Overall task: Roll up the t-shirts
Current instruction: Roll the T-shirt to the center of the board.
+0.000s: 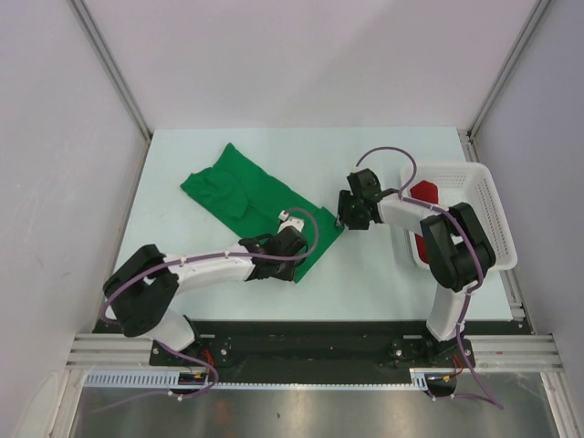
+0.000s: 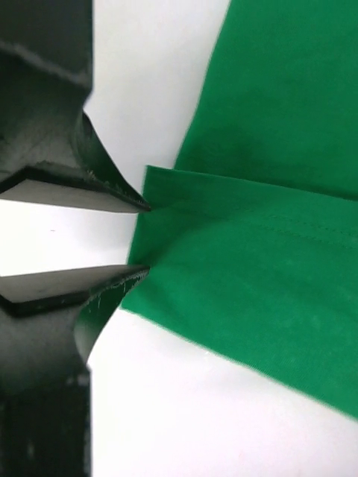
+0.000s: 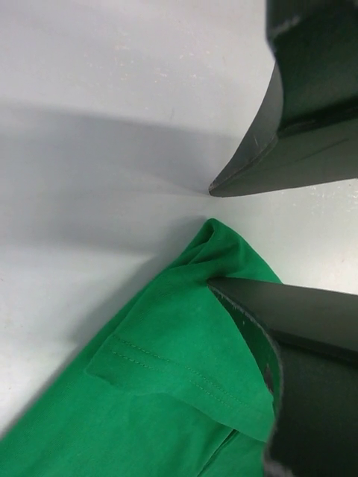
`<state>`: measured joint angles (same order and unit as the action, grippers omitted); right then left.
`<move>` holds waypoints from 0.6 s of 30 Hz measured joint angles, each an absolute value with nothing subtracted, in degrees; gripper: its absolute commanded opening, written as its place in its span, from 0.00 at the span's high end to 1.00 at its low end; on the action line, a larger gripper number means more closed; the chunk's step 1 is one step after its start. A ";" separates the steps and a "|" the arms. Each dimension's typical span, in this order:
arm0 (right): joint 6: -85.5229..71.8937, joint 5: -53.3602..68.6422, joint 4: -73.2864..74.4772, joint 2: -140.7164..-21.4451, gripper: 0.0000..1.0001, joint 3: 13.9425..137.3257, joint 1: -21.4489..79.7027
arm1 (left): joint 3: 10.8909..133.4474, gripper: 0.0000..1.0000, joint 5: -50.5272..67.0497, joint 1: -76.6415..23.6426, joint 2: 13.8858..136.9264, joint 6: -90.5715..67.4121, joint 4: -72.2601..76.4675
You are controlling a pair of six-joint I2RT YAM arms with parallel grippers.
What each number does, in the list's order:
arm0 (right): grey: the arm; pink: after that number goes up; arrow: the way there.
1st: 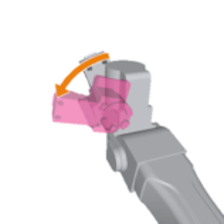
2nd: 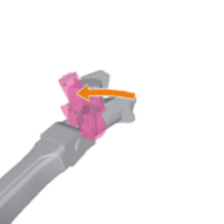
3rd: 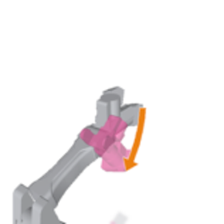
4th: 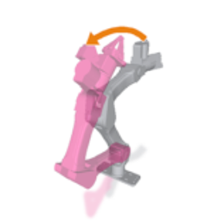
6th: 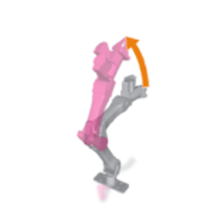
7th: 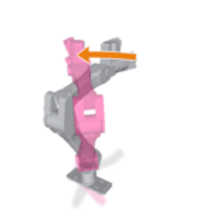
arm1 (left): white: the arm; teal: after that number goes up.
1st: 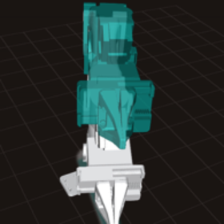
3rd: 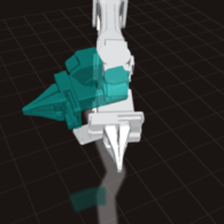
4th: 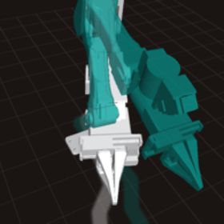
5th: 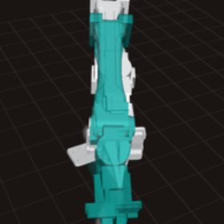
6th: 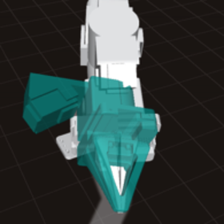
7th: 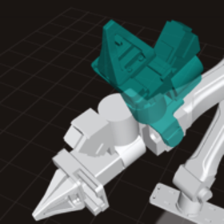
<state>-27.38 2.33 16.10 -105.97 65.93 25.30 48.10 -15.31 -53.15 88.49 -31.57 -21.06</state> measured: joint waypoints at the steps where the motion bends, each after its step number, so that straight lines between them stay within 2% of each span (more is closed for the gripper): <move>1: -27.38 2.39 16.14 -105.97 0.51 65.93 25.26 | 48.10 0.56 -15.46 -53.41 87.59 -31.48 -21.58; 8: -28.34 3.99 15.97 -105.47 0.54 65.91 23.94 | 53.89 0.57 -18.44 -61.41 85.03 -31.51 -27.00; 12: -29.32 5.32 15.51 -105.43 0.60 65.89 23.51 | 57.58 0.61 -20.01 -64.84 88.27 -31.53 -27.70; 18: -30.74 6.85 14.76 -105.43 0.62 65.89 23.49 | 58.74 0.62 -22.74 -66.26 95.07 -31.51 -28.56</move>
